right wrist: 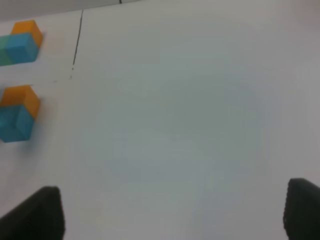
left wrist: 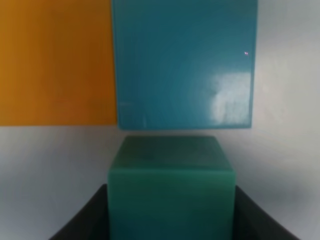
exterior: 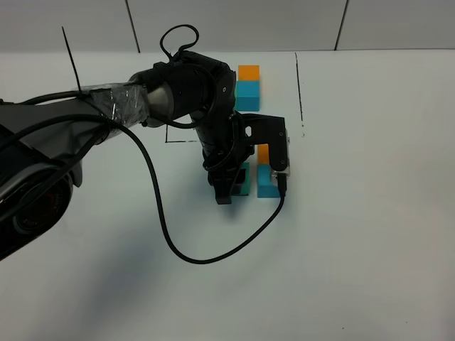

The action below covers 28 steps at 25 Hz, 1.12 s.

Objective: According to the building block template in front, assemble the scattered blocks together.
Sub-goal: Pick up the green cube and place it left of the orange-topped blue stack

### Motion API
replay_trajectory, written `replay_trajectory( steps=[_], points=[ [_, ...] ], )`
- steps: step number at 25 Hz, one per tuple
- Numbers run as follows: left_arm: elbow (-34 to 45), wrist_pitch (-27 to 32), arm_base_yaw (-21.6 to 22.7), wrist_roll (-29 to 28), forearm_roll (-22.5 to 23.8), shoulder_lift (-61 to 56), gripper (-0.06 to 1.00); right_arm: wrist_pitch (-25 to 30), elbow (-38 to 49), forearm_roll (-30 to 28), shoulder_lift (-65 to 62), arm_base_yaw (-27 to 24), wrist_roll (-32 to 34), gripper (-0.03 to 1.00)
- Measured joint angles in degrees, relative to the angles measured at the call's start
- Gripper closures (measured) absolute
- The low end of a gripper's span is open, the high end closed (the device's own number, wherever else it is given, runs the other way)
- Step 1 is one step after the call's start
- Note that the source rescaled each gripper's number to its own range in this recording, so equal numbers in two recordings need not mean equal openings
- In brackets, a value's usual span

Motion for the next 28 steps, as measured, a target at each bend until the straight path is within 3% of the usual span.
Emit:
replay_trajectory(
  steps=[28],
  points=[
    [0.0, -0.33, 0.05, 1.7, -2.56, 0.11, 0.94, 0.0, 0.0, 0.0, 0.0, 0.0, 0.0, 0.2]
  ],
)
